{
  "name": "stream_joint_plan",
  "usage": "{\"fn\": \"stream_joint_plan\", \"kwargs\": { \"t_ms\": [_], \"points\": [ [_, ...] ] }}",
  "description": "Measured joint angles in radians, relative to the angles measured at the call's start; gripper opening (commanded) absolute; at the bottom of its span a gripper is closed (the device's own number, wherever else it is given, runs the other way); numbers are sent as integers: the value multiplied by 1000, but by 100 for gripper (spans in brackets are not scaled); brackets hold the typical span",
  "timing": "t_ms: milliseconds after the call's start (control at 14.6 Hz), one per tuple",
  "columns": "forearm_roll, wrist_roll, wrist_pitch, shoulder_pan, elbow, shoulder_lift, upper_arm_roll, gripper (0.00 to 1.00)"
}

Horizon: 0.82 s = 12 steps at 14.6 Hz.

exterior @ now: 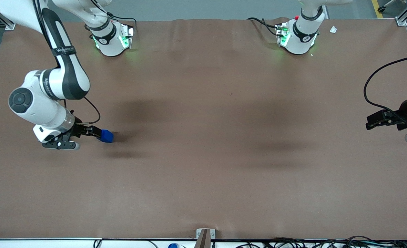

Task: Insert blue part into gray base with right arm
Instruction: 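Close the right gripper on the blue block, then lift the blue block and carry it toward the gray base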

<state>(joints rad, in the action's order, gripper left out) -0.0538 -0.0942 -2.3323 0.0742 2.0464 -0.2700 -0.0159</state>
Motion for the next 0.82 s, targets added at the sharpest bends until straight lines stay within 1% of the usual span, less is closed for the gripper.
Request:
{"fn": "stream_joint_plan", "kwargs": {
  "t_ms": [206,411,617,754,823],
  "points": [
    [0,0,-104,0,57,-40,0,100],
    [0,-14,-147,0,84,-61,0,100],
    [0,-26,-232,13,127,-77,2,100],
    [0,-33,-255,26,147,-83,2,95],
    [0,-34,-255,30,150,-83,2,95]
  ]
}}
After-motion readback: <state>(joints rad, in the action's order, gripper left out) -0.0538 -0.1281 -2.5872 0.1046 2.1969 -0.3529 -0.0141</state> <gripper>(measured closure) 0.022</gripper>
